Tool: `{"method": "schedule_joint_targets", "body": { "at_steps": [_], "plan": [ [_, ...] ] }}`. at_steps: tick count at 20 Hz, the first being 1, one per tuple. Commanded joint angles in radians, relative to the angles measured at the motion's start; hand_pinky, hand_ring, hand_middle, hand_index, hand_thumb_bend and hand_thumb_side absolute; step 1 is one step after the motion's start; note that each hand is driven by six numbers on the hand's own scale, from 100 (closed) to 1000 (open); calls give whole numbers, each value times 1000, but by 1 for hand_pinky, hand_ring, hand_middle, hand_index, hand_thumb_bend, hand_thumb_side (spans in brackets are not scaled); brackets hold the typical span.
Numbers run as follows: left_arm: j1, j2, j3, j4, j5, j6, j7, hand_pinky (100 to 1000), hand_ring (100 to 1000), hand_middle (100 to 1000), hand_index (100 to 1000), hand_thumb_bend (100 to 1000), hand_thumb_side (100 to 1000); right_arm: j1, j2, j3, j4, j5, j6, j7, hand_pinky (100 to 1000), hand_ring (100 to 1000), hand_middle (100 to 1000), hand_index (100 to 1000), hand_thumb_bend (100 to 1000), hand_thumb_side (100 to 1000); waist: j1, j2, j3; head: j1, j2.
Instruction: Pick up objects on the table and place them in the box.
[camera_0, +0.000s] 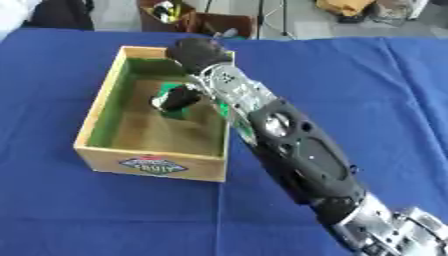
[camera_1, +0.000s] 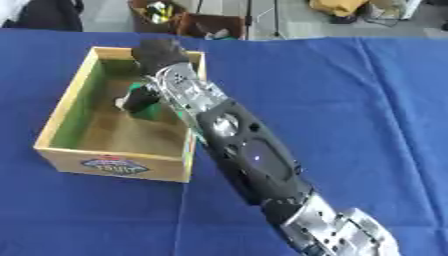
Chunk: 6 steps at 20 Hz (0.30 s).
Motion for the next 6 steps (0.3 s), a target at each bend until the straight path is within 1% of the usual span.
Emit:
{"method": "schedule_joint_targets", "body": {
  "at_steps": [1, 6],
  "plan": [
    [-2, 13, 6, -17, 0, 3, 3, 521, 717, 870, 801, 100, 960, -24, -58, -10, -115, -65, 19, 4, 867, 928, 817, 905, 417, 812, 6, -31, -4, 11, 5],
    [6, 16, 10, -17, -4, 4, 7, 521, 717, 869, 801, 100, 959, 8, -149, -18, -275, -173, 55, 29, 866, 917, 791, 891, 338, 815, 13, -40, -22, 28, 10]
  ]
}}
